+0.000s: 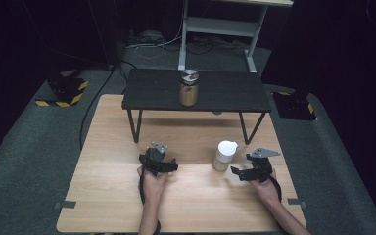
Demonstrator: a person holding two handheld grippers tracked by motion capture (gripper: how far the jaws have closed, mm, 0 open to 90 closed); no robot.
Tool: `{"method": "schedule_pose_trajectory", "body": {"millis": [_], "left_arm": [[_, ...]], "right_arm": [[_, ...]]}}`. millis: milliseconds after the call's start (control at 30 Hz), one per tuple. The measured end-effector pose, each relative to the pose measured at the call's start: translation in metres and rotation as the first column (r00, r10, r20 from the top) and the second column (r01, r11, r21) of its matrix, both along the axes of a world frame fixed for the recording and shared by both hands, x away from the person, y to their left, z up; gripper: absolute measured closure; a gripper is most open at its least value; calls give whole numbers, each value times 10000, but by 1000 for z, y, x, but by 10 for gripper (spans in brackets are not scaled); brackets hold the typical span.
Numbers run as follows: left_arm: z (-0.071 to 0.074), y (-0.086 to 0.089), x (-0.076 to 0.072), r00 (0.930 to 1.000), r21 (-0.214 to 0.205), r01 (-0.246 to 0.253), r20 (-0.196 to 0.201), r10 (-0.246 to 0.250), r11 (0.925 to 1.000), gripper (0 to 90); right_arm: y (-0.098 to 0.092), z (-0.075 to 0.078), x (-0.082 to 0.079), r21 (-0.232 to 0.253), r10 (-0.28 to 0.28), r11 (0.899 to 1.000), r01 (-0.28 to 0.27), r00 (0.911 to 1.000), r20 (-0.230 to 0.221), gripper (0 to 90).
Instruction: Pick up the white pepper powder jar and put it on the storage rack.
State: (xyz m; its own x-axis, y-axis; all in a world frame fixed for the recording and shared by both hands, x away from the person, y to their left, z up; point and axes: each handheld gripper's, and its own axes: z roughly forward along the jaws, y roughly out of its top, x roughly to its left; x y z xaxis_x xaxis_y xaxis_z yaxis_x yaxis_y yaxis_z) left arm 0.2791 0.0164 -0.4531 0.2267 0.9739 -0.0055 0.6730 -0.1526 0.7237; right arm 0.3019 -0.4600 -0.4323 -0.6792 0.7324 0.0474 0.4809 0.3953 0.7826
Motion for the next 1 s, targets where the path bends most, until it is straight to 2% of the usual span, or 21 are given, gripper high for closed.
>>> {"method": "schedule_pose_trajectory", "body": {"millis": [267, 467, 1000], "left_arm": [[0, 0, 0, 10000, -17, -7, -5, 7, 10000, 49], [0, 0, 0, 10000, -1, -5, -10, 5, 10000, 49], [0, 0, 0, 10000, -4, -8, -9, 8, 10000, 49]], "right_arm": [[9, 4, -1, 119, 465, 9988, -466, 9988, 160, 53], [20, 4, 5, 187, 731, 9971, -734, 9972, 163, 53], [38, 0, 14, 406, 654, 9970, -665, 9975, 258, 74]]}}
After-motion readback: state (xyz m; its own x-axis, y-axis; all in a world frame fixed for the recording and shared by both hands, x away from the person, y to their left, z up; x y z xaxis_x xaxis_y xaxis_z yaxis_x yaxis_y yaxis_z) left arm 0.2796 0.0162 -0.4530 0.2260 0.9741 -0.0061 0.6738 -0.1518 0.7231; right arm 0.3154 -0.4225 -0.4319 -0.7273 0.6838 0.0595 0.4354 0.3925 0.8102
